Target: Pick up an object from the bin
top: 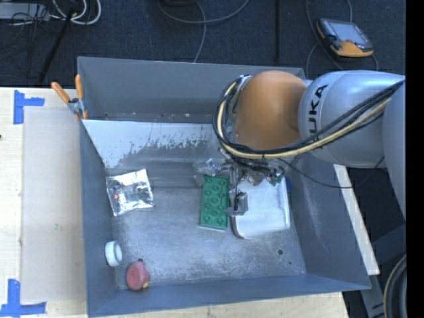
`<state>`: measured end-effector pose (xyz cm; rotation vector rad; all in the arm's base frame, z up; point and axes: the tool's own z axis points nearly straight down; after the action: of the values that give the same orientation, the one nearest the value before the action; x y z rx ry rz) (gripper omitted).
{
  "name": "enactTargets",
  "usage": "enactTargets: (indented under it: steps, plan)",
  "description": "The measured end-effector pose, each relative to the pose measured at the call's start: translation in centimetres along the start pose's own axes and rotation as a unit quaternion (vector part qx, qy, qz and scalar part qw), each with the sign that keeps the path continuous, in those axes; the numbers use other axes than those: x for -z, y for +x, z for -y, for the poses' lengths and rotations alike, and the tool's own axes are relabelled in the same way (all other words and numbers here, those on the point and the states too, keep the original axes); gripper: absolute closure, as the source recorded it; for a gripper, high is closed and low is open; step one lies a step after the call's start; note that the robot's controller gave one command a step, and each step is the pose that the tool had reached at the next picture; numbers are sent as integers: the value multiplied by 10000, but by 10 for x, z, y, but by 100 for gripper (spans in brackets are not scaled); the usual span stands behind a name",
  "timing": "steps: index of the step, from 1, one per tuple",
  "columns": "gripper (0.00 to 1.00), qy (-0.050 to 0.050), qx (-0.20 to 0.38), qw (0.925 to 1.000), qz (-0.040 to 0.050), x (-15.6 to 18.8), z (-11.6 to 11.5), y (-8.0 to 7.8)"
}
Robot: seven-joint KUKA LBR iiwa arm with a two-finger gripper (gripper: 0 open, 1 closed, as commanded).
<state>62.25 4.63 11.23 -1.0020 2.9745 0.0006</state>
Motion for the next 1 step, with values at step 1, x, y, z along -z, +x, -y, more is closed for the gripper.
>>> enactTargets:
  steps: [1]
  plan:
    - [0,-19,1222,9925,-30,-44,-4,-2]
